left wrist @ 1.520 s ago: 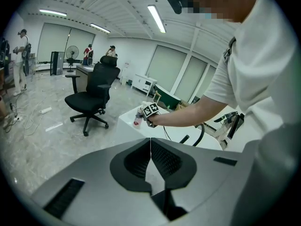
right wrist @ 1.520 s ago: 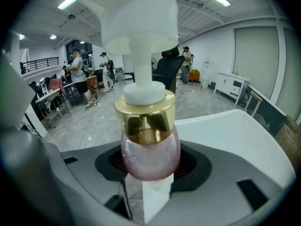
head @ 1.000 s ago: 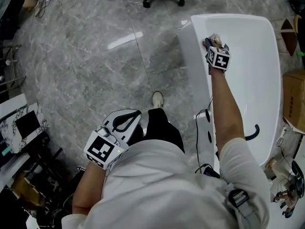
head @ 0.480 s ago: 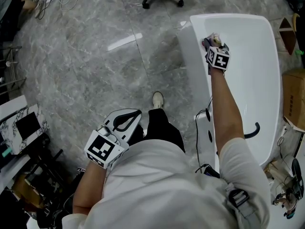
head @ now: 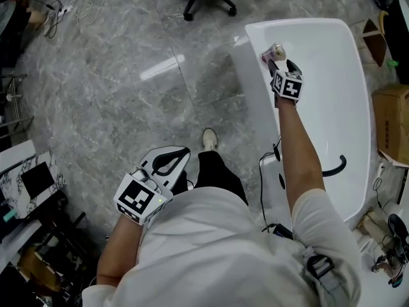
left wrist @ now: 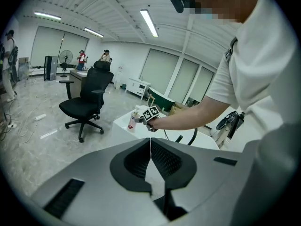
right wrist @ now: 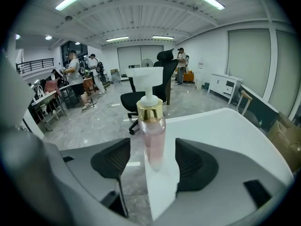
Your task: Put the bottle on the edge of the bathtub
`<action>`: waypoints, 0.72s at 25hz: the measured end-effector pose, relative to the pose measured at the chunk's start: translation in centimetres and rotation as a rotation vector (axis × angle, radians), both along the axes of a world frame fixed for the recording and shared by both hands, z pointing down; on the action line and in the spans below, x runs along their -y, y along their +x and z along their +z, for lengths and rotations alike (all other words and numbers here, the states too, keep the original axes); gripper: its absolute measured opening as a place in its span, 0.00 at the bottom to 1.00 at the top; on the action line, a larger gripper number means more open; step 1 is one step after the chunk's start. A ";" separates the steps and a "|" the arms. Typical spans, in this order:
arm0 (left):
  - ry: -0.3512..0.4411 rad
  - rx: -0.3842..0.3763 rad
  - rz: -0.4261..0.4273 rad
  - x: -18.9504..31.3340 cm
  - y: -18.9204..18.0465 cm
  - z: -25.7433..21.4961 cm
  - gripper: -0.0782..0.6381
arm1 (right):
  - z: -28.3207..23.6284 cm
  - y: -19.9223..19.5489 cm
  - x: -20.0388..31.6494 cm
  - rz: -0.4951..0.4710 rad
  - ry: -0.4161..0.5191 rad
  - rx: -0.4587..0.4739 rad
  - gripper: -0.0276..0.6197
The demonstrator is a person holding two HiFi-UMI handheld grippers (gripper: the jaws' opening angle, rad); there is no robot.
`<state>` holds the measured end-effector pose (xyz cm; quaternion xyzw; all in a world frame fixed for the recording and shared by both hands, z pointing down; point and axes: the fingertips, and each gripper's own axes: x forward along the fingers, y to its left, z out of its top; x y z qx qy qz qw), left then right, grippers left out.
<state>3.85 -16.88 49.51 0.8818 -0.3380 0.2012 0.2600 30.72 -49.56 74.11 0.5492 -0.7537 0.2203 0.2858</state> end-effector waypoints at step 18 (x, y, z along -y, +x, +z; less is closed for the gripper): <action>0.081 -0.058 0.150 -3.8 -1.4 -3.2 0.14 | -7.9 -5.0 -14.1 -0.043 0.047 0.103 0.40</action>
